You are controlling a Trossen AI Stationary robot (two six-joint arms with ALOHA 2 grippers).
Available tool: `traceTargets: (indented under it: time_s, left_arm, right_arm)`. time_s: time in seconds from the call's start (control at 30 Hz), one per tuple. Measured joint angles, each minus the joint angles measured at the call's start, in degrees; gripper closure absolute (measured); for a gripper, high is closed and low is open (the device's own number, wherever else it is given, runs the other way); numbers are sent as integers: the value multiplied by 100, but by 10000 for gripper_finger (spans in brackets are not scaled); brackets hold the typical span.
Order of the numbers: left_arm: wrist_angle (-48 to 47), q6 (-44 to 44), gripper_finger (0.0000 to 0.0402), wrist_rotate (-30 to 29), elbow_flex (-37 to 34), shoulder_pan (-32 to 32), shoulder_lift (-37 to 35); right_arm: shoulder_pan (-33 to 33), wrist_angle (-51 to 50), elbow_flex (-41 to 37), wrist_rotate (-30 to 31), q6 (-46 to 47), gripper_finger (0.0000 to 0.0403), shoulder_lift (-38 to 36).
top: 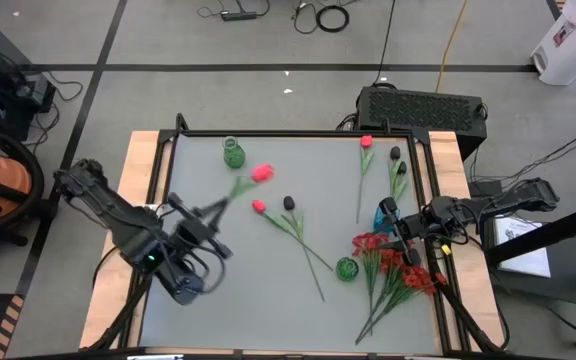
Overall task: Sort flowers into vase by color
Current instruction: Put the bottom pink flower into the top green vase
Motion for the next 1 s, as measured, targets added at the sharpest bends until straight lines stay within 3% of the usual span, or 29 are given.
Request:
traceTargets:
  time_s: [0.13,0.27,0.4,0.73,1.0]
  left_arm:
    - [-2069,-2442,382,-272,-3,-131,-279]
    - [-1625,-1753,382,-310,-381,-75,-797]
    - [-2036,-2617,382,-308,-921,148,-1256]
    - [-2096,-3323,382,-292,-2808,617,-3311]
    - [-2092,-2709,382,-310,-3195,709,-4916]
  right_arm:
    - [0,-1,0,0,-2,259,0]
    - [0,-16,0,0,-2,259,-2]
    - [0,-51,0,2,1,259,9]
    - [0,-61,0,0,-1,259,9]
    - [0,-79,0,0,0,259,10]
